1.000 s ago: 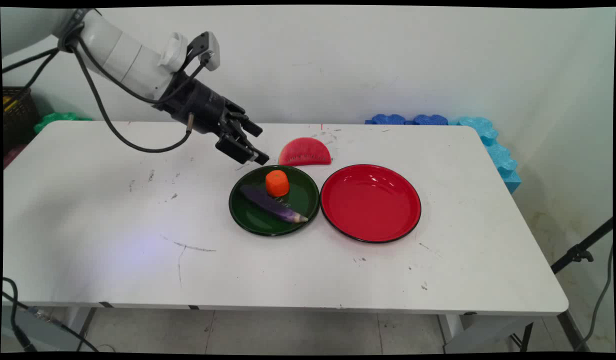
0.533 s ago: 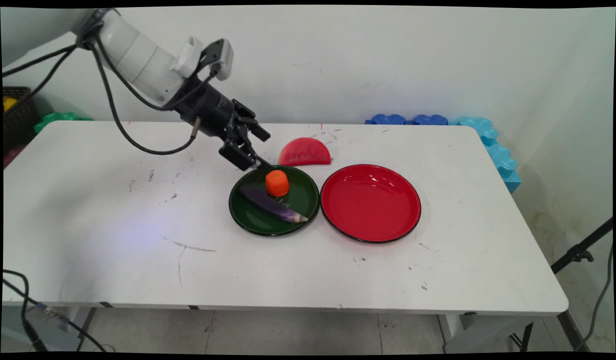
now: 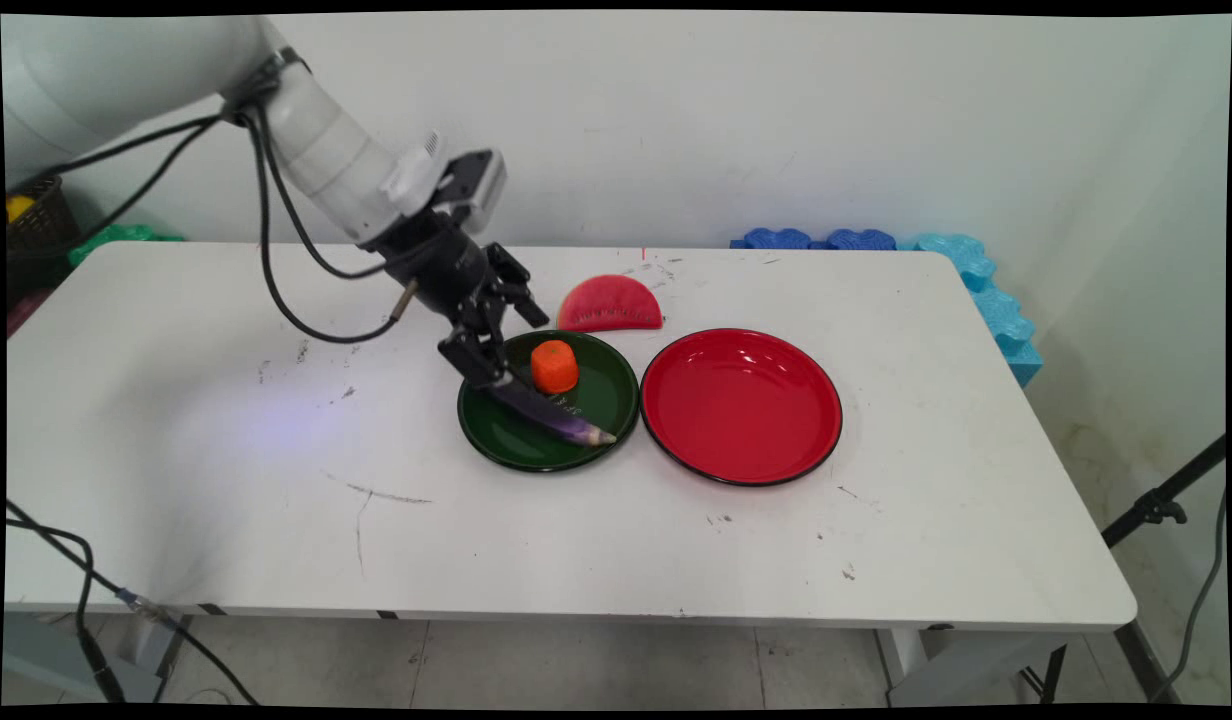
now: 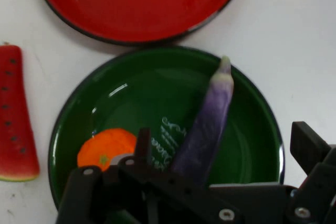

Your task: Pick up the eggplant from the green plate

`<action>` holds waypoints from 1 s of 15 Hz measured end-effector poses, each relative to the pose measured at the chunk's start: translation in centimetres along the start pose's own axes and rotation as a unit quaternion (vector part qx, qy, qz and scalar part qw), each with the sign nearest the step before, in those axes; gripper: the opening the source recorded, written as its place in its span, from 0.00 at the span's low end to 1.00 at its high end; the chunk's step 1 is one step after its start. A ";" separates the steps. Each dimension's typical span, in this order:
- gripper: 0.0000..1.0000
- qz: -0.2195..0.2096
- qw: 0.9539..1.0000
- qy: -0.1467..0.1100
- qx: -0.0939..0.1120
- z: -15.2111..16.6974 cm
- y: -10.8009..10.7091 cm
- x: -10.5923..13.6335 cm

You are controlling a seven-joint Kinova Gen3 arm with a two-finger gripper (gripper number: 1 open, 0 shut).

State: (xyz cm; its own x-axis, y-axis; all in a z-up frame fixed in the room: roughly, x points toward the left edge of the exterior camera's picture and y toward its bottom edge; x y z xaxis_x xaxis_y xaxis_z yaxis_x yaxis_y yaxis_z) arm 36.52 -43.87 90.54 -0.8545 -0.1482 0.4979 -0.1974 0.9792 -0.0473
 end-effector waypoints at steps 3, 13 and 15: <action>1.00 0.033 0.999 -0.029 -0.011 1.8 -0.5 -0.6; 1.00 0.101 0.992 -0.075 -0.030 7.7 -1.2 -1.9; 1.00 0.109 0.991 -0.077 -0.029 8.4 -1.3 -1.9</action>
State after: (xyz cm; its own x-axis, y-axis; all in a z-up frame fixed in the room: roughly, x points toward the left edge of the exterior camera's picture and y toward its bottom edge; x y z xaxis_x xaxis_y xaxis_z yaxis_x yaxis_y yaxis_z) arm 34.33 -46.08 82.37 -0.9378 0.0535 0.3431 0.0252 0.9959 -0.0866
